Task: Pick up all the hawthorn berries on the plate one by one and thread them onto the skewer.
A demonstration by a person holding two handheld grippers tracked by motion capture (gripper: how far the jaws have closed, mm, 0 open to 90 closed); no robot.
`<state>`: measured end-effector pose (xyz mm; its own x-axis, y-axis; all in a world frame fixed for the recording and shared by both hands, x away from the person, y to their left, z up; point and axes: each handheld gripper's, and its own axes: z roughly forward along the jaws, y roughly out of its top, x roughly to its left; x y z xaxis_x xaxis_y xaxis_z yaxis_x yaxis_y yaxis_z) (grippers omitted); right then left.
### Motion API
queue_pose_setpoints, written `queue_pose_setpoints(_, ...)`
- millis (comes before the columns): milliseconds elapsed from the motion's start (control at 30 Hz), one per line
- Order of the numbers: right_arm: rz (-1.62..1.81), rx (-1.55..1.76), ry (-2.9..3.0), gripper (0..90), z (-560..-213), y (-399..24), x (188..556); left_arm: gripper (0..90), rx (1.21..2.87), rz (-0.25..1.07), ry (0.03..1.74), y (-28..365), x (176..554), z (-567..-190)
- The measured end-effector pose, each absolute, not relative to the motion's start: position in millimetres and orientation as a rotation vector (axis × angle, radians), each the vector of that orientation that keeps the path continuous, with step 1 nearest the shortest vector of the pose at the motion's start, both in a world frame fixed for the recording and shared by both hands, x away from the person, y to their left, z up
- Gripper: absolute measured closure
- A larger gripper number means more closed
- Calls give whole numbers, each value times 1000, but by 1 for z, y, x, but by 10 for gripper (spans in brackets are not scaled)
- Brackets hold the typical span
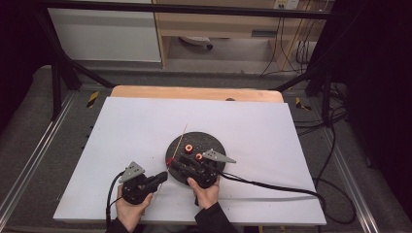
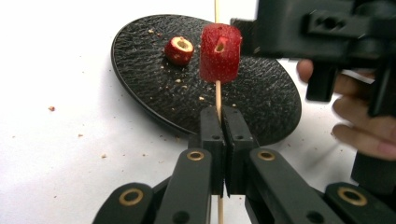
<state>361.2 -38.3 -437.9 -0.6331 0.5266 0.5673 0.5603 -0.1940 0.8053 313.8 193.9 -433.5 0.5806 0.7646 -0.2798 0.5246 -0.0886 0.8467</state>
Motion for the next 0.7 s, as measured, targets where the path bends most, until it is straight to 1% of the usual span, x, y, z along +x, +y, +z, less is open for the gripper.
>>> queue_pose_setpoints(167,-1965,-1324,-2128,295,-427,-47,366,883,1799,310,1039,199,313,-433)
queue_pose_setpoints(333,-1870,-1296,-2297,177,-419,-57,372,882,1826,316,1038,208,314,-433)
queue_pose_setpoints(500,-1723,-1277,-2449,106,-412,-66,381,882,1851,338,1035,217,315,-431)
queue_pose_setpoints(700,-1570,-1275,-2581,92,-403,-76,393,882,1878,368,1013,226,313,-429)
